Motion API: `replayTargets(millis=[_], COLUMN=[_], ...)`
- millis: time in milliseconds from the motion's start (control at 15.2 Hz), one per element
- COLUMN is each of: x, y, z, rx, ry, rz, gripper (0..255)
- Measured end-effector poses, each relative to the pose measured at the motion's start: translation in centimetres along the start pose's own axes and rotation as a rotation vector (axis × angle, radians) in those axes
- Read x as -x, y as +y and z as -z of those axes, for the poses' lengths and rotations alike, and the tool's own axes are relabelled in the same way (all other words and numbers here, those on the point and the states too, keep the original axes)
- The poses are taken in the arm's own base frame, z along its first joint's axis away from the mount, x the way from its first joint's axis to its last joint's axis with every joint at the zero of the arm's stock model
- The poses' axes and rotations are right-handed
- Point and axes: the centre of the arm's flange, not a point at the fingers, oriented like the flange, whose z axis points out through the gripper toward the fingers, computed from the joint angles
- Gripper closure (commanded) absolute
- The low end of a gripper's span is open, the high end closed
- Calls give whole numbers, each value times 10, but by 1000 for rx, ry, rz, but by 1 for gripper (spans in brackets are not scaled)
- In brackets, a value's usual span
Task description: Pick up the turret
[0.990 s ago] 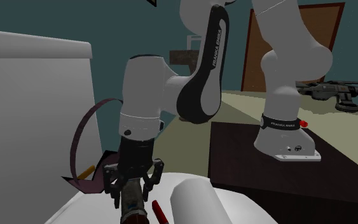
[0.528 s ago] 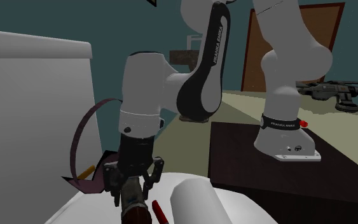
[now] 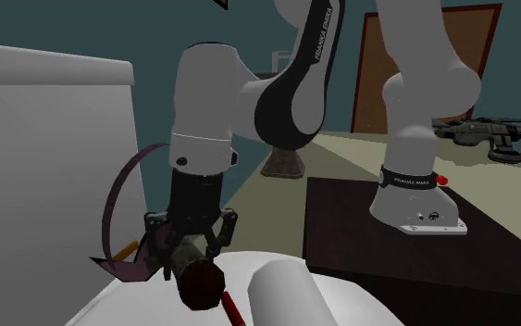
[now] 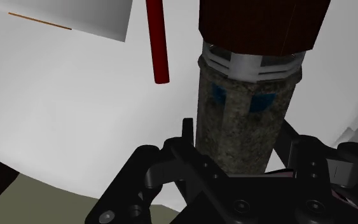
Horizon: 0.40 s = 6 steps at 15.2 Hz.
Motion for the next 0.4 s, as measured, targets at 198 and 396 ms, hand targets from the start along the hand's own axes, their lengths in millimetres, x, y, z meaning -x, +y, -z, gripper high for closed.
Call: replayTargets(millis=[198, 396], x=[2, 3], y=[-3, -6], z=[14, 28], rx=[0, 0], ry=[0, 0], rz=[0, 0], gripper=[255, 255])
